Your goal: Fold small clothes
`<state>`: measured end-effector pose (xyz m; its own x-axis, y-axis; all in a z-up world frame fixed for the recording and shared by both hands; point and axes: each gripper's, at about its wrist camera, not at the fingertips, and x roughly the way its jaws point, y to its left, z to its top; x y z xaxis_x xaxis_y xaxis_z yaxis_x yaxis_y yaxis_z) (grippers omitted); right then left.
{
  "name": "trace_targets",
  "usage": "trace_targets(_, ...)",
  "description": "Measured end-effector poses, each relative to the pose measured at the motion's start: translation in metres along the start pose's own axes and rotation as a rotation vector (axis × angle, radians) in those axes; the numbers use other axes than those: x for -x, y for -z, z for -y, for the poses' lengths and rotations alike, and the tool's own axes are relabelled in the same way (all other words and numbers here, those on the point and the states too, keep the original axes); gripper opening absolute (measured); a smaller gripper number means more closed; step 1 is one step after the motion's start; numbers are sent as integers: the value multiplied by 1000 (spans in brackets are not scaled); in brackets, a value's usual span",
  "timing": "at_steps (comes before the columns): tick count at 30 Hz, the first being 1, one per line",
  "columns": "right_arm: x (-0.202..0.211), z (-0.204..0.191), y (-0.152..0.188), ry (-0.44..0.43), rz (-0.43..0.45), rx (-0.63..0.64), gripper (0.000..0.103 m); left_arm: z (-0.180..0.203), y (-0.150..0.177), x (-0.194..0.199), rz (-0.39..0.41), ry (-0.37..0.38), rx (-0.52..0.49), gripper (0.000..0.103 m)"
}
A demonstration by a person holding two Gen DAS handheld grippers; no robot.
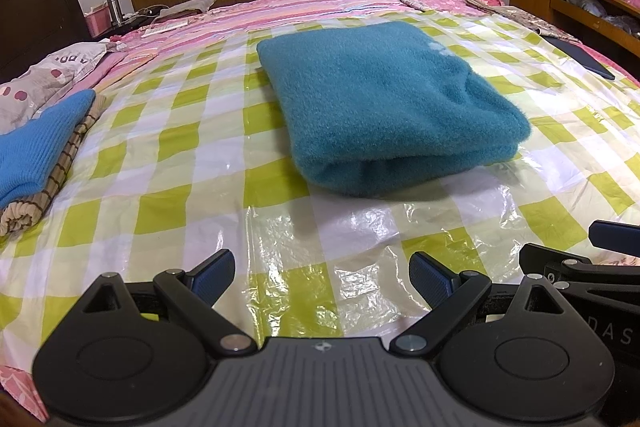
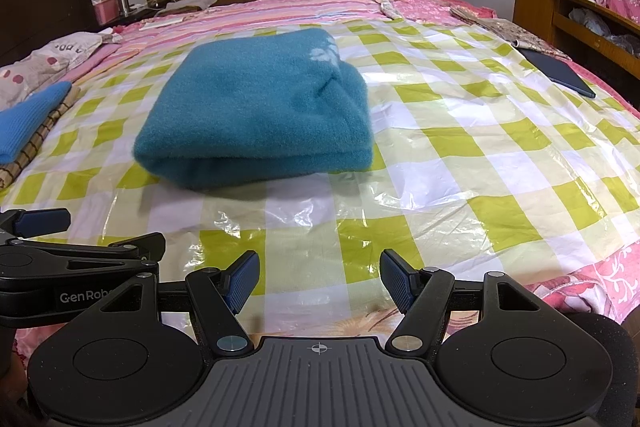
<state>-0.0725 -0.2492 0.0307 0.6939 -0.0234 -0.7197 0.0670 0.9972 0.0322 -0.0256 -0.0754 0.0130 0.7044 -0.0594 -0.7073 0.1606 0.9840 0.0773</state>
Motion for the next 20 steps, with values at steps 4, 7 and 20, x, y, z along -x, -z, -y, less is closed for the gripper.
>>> trace_targets(4, 0, 0, 0, 0, 0, 0, 67, 0, 0, 0, 0, 0, 0, 98)
trace_targets(7, 0, 0, 0, -1, 0, -1, 67, 0, 0, 0, 0, 0, -1, 98)
trace_targets(20, 0, 0, 0, 0, 0, 0, 67, 0, 0, 0, 3, -4, -3, 98)
